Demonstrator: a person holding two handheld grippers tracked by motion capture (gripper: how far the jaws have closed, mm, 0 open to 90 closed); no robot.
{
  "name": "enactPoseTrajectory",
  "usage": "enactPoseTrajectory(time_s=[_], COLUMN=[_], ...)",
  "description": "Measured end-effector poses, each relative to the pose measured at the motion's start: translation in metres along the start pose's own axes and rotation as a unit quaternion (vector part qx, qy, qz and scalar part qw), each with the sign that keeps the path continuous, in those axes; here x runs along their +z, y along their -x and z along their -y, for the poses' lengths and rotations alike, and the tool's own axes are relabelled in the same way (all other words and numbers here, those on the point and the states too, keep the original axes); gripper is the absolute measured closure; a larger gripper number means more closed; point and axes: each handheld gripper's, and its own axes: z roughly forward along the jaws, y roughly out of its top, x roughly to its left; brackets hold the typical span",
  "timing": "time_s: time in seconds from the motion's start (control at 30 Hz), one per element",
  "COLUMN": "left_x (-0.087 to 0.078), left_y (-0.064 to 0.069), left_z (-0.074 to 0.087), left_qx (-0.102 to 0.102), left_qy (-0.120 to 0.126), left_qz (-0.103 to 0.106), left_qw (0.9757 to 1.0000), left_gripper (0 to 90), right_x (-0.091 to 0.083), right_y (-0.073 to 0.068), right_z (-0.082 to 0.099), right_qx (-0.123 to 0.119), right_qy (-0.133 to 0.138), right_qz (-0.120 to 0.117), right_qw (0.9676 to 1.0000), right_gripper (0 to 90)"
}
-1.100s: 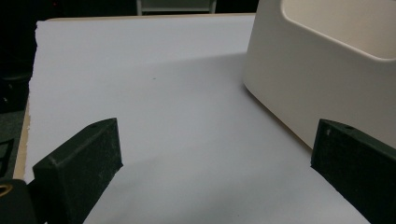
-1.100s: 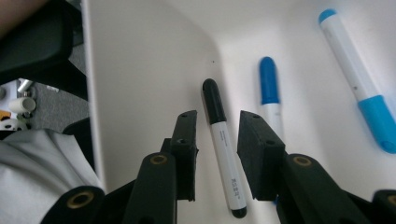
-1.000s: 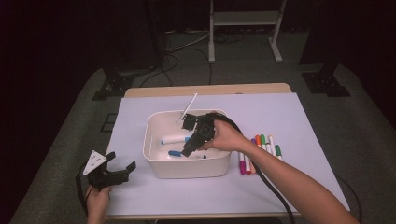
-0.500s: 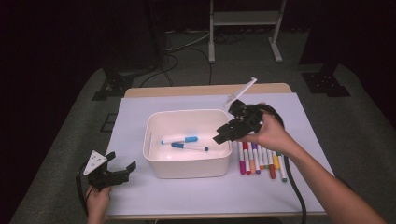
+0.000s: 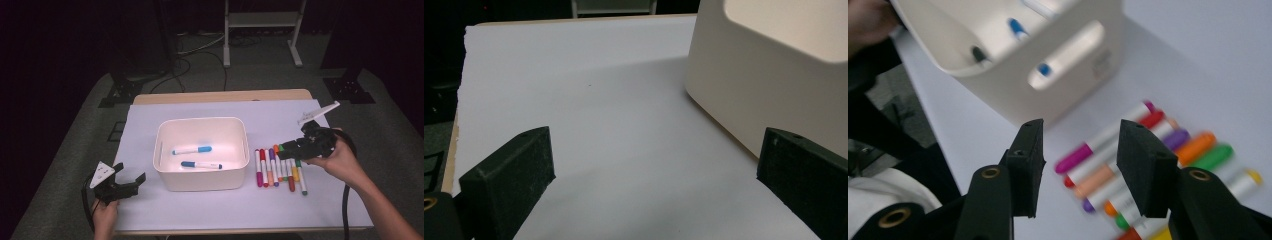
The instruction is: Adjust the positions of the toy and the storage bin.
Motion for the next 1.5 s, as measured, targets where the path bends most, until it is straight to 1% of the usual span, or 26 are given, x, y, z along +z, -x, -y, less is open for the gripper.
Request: enactPoseTrajectory(time_s=[0.07, 0.1, 0.13, 0.17, 0.27, 0.4, 0.43, 0.5, 0.53, 0.67, 0.7, 0.77, 0.87, 0.9, 0.97, 1.0, 1.03, 1.17, 1.2, 1.23, 1.27, 1.37, 1.4, 1.43, 1.5], left_x=[0.000, 0.000, 0.000, 0.000, 0.000, 0.000, 0.000, 0.000, 0.000, 0.000, 0.000, 0.000, 0.000, 0.000, 0.000, 0.000, 0.000, 0.000, 0.000, 0.000, 0.000, 0.000, 0.000, 0.000, 0.000], left_y=[0.000, 0.000, 0.000, 0.000, 0.000, 0.001, 0.001, 0.001, 0.001, 0.001, 0.001, 0.001, 0.001, 0.001, 0.001, 0.000, 0.001, 0.001, 0.001, 0.001, 0.001, 0.001, 0.001, 0.001, 0.000], left_z=[0.000, 0.000, 0.000, 0.000, 0.000, 0.000, 0.000, 0.000, 0.000, 0.000, 0.000, 0.000, 0.000, 0.000, 0.000, 0.000, 0.000, 0.000, 0.000, 0.000, 0.000, 0.000, 0.000, 0.000, 0.000], left_qx=[0.000, 0.001, 0.001, 0.001, 0.001, 0.002, 0.002, 0.002, 0.002, 0.003, 0.002, 0.002, 0.002, 0.002, 0.001, 0.002, 0.001, 0.002, 0.002, 0.002, 0.002, 0.002, 0.002, 0.002, 0.000], left_qy=[0.001, 0.001, 0.001, 0.002, 0.002, 0.002, 0.003, 0.002, 0.002, 0.002, 0.003, 0.003, 0.004, 0.003, 0.003, 0.002, 0.003, 0.003, 0.003, 0.003, 0.003, 0.003, 0.003, 0.002, 0.001], left_qz=[0.000, 0.000, 0.000, 0.000, -0.001, -0.001, 0.000, 0.000, 0.000, 0.000, 0.000, 0.000, 0.000, 0.000, 0.001, 0.001, 0.000, 0.000, 0.000, 0.000, 0.000, 0.000, 0.000, 0.000, -0.001], left_qw=[1.0000, 1.0000, 1.0000, 1.0000, 1.0000, 1.0000, 1.0000, 1.0000, 1.0000, 1.0000, 1.0000, 1.0000, 1.0000, 1.0000, 1.0000, 1.0000, 1.0000, 1.0000, 1.0000, 1.0000, 1.0000, 1.0000, 1.0000, 1.0000, 1.0000], left_gripper=[0.6, 0.6, 0.6, 0.6, 0.6, 0.6, 0.5, 0.6, 0.6, 0.6, 0.6, 0.6, 0.6, 0.6, 0.6, 0.6, 0.6, 0.6, 0.6, 0.6, 0.6, 0.6, 0.6, 0.6, 0.6], right_x=[0.003, 0.005, 0.008, 0.011, 0.020, 0.030, 0.033, 0.036, 0.038, 0.042, 0.043, 0.045, 0.047, 0.047, 0.044, 0.043, 0.042, 0.037, 0.036, 0.035, 0.034, 0.033, 0.033, 0.032, 0.030], right_y=[0.011, 0.015, 0.020, 0.025, 0.036, 0.046, 0.049, 0.053, 0.055, 0.061, 0.063, 0.065, 0.065, 0.066, 0.066, 0.067, 0.067, 0.069, 0.070, 0.071, 0.072, 0.073, 0.073, 0.073, 0.072], right_z=[0.015, 0.021, 0.030, 0.037, 0.054, 0.071, 0.076, 0.082, 0.085, 0.093, 0.094, 0.097, 0.100, 0.102, 0.105, 0.106, 0.108, 0.114, 0.115, 0.116, 0.117, 0.116, 0.116, 0.116, 0.114], right_qx=[0.017, 0.020, 0.030, 0.040, 0.059, 0.075, 0.078, 0.087, 0.089, 0.099, 0.103, 0.107, 0.107, 0.106, 0.111, 0.110, 0.114, 0.118, 0.120, 0.127, 0.127, 0.133, 0.134, 0.139, 0.140], right_qy=[-0.003, -0.004, -0.008, -0.009, -0.017, -0.030, -0.034, -0.040, -0.044, -0.048, -0.049, -0.048, -0.055, -0.059, -0.056, -0.055, -0.054, -0.050, -0.050, -0.047, -0.045, -0.048, -0.050, -0.048, -0.043], right_qz=[0.009, 0.014, 0.021, 0.022, 0.031, 0.049, 0.059, 0.068, 0.081, 0.101, 0.102, 0.106, 0.124, 0.132, 0.141, 0.143, 0.148, 0.161, 0.162, 0.158, 0.157, 0.155, 0.151, 0.143, 0.135], right_qw=[0.9998, 0.9997, 0.9993, 0.9989, 0.9976, 0.9955, 0.9946, 0.9930, 0.9918, 0.9887, 0.9882, 0.9874, 0.9849, 0.9839, 0.9823, 0.9821, 0.9809, 0.9787, 0.9782, 0.9780, 0.9783, 0.9778, 0.9781, 0.9787, 0.9800], right_gripper=[52.3, 52.4, 52.4, 52.5, 52.7, 53.2, 53.6, 54.1, 54.8, 56.3, 56.4, 56.8, 58.3, 59.5, 61.7, 63.0, 64.4, 74.1, 74.9, 75.1, 75.4, 75.8, 75.8, 75.9, 75.9])
